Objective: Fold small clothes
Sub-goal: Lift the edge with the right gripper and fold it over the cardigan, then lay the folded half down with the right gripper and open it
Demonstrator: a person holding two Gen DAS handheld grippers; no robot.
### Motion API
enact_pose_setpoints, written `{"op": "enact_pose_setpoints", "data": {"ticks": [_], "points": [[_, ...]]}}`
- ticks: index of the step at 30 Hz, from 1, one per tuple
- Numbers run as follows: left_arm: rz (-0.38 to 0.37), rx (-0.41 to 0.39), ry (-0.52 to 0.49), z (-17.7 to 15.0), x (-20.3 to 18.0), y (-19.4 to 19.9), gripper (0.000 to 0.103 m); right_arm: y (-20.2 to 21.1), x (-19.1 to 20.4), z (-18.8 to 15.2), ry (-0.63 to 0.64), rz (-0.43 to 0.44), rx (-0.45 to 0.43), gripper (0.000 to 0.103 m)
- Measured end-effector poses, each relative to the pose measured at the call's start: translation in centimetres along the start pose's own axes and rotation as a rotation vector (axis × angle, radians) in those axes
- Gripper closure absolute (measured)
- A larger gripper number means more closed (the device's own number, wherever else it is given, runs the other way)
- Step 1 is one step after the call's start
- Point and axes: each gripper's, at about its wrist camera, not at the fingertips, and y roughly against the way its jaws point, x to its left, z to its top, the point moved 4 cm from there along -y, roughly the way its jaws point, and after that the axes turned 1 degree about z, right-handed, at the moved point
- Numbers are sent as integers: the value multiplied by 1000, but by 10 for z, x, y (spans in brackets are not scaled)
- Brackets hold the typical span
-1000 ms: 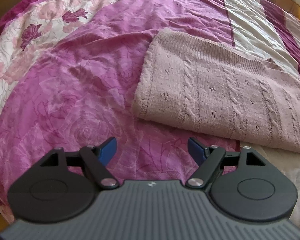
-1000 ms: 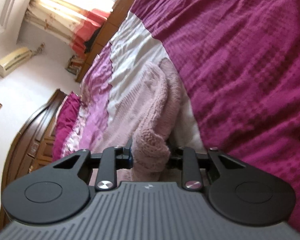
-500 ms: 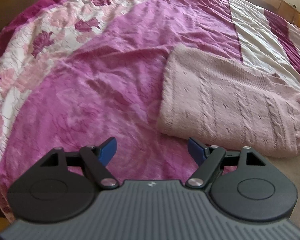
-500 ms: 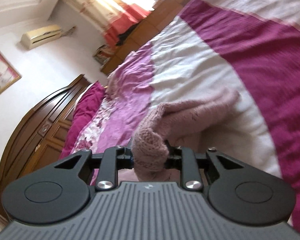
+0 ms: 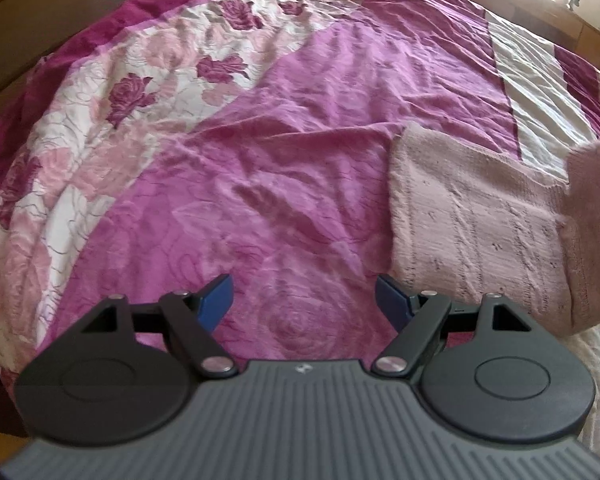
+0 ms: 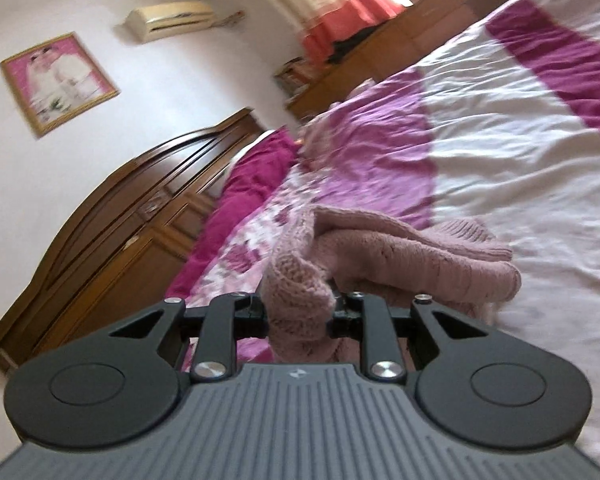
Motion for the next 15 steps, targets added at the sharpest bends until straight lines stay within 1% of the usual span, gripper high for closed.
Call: {"op": "enact_pose_setpoints", "data": {"ticks": [4, 8, 13, 15], "points": [[6, -7, 18, 2, 9, 1, 24, -32, 31, -13, 56, 28, 72, 77], [13, -16, 28, 3, 18, 2, 24, -73, 53, -40, 112, 24, 169, 77], [27, -18, 38, 4, 29, -1, 24, -124, 66, -89, 209, -8, 300, 77], [29, -15, 43, 4, 33, -4, 24, -141, 68, -115, 276, -36, 370, 77]]}}
